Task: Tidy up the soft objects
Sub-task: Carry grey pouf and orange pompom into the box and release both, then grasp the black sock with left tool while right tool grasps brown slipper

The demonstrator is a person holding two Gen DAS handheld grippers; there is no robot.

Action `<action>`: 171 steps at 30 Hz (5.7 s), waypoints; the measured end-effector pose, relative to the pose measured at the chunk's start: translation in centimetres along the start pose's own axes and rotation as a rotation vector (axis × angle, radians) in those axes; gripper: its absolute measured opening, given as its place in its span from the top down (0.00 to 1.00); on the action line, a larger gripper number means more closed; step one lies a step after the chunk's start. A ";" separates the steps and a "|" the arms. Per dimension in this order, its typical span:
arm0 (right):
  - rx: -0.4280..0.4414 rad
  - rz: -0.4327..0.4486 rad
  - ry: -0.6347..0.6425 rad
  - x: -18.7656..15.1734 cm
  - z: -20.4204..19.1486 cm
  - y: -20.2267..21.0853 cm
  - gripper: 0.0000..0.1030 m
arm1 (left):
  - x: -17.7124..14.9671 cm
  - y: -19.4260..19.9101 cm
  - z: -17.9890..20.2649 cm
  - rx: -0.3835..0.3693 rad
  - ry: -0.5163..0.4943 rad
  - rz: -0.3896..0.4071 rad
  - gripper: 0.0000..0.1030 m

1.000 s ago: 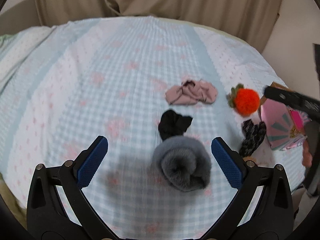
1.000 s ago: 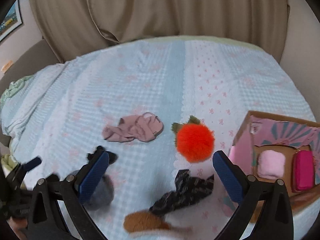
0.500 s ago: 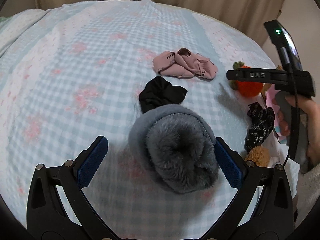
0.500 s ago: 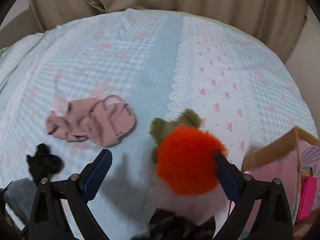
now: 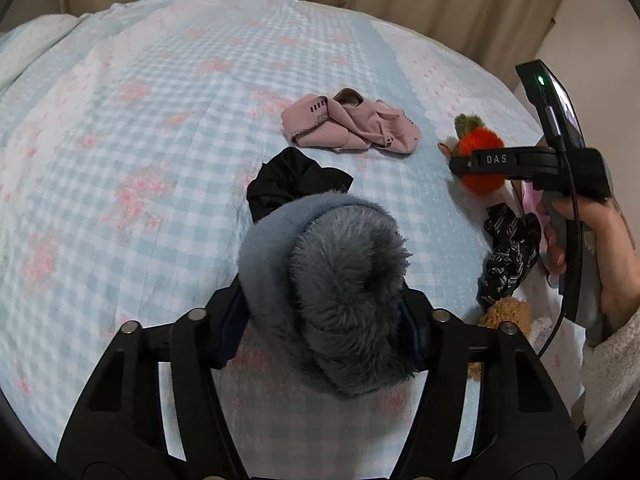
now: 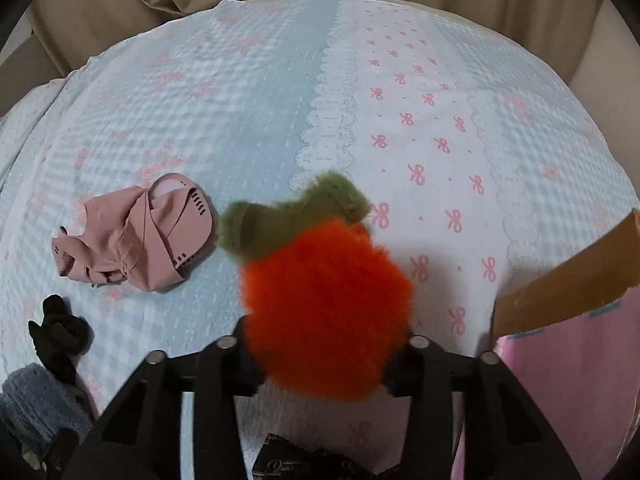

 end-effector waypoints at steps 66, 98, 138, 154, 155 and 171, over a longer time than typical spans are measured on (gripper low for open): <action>-0.038 0.216 -0.347 -8.6 26.6 25.6 0.65 | 8.1 5.2 43.1 -0.149 -0.576 0.033 0.50; -0.006 0.250 -0.323 -8.2 25.7 26.1 0.00 | 8.2 6.8 38.6 -0.084 -0.635 0.086 0.00; 0.209 0.266 0.079 -13.2 -5.6 17.8 0.00 | 4.6 5.5 -0.1 0.046 -0.242 0.093 0.00; 0.102 0.241 0.229 -14.8 -9.9 8.6 0.05 | 3.9 -2.7 -1.3 0.005 -0.258 0.073 0.19; 0.084 0.247 0.238 -14.9 -9.8 8.5 0.06 | 3.9 -3.3 -1.2 -0.001 -0.252 0.063 0.21; -0.015 0.338 0.383 -15.5 -10.9 9.3 0.53 | 4.9 -4.6 -2.7 0.063 -0.205 0.045 0.80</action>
Point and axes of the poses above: each gripper's, at about its wrist camera, not at the fingertips, and y roughly against the way its jaws point, z to its right, x to its top, the point moved 8 cm from there along -y, roughly the way its jaws point, and after that the axes turned 8 degrees about x, right-handed, at the moved point
